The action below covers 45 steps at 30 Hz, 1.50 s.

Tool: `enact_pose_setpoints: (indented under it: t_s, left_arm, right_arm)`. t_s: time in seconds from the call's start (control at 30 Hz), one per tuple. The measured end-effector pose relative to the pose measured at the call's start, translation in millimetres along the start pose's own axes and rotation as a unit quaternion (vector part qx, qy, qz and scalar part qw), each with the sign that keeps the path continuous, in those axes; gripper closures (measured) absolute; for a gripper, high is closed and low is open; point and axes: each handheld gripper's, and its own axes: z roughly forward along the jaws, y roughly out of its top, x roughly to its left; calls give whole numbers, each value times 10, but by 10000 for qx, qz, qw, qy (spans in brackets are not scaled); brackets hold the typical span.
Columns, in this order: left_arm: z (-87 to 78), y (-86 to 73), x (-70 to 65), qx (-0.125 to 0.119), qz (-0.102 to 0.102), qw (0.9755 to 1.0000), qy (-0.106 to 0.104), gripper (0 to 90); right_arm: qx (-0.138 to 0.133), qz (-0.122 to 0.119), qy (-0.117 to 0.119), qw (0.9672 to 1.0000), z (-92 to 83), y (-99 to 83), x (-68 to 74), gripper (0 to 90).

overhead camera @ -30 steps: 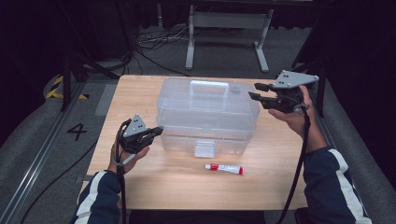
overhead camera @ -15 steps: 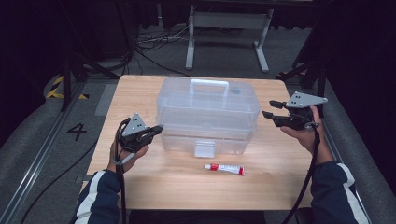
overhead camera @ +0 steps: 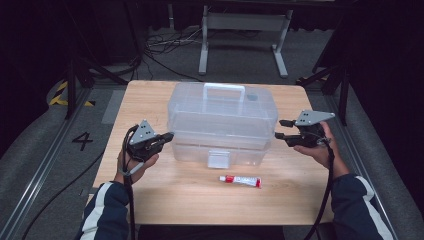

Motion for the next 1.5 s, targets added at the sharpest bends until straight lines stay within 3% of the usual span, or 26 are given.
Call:
enact_pose_setpoints:
  t_s: [0.1,0.23,0.47,0.57,0.73,0.8,1.0,1.3,1.37,1.5]
  left_arm:
    - [1,2,-2,8,16,10000,-4,900]
    - [2,2,-7,9,25,10000,5,900]
    - [-4,7,-1,-14,33,10000,9,897]
    - [1,-1,-1,12,47,10000,22,879]
    - [10,-16,6,48,40,10000,25,833]
    - [30,-24,-3,118,12,9999,105,733]
    - [54,-38,-33,197,140,9997,-10,627]
    - [84,-62,-64,297,261,9992,-52,613]
    - [100,-74,-65,334,229,9991,-88,603]
    - [121,-92,-84,401,260,9988,-135,588]
  right_arm:
    - [20,-14,70,10000,36,-4,22,475]
    - [-187,40,78,9998,45,-13,26,476]
    - [-417,-8,-130,9990,15,-36,21,480]
    - [-686,85,-237,9973,-15,-51,10,498]
    - [-862,29,-416,9954,-33,-40,33,523]
    - [-953,35,-506,9942,-41,-32,36,528]
    - [-1202,-18,-774,9897,-67,6,70,601]
    - [-1316,-142,-1050,9856,-70,49,112,661]
    - [-1461,-119,-940,9847,-82,61,123,670]
    - [-1534,-342,-1105,9814,-91,117,194,730]
